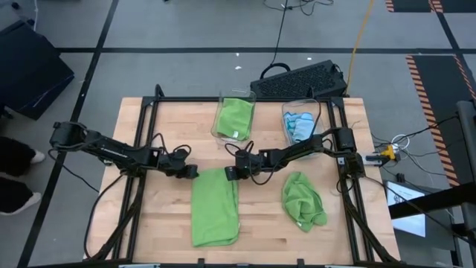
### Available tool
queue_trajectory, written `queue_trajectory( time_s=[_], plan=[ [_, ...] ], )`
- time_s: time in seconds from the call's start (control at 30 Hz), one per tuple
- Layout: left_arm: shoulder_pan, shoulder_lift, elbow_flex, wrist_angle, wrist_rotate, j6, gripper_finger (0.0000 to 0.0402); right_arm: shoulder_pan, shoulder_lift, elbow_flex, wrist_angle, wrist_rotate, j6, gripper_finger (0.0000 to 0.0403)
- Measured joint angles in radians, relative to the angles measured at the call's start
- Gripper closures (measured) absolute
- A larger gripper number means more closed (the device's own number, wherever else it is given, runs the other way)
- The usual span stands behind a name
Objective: Fold microfiber towels
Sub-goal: Fold the top green microfiber towel
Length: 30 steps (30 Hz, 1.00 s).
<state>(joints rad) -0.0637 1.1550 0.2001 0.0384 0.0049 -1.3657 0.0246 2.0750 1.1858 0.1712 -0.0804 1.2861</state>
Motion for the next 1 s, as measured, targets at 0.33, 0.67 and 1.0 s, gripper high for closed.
queue_trajectory(
  time_s=[0.33,0.67,1.0],
  plan=[
    [0.001,-0.053,0.004,0.065,-0.032,0.103,0.0396,-0.045,-0.06,-0.007,-0.047,0.027,-0.165,0.0399],
    [-0.038,-0.167,0.175,-0.034,-0.124,0.495,0.0398,-0.092,-0.223,-0.004,-0.101,0.024,-0.539,0.04],
    [-0.169,-0.193,0.3,-0.202,-0.172,0.624,0.0399,-0.1,-0.351,-0.003,-0.27,-0.089,-0.854,0.0398]
  ],
)
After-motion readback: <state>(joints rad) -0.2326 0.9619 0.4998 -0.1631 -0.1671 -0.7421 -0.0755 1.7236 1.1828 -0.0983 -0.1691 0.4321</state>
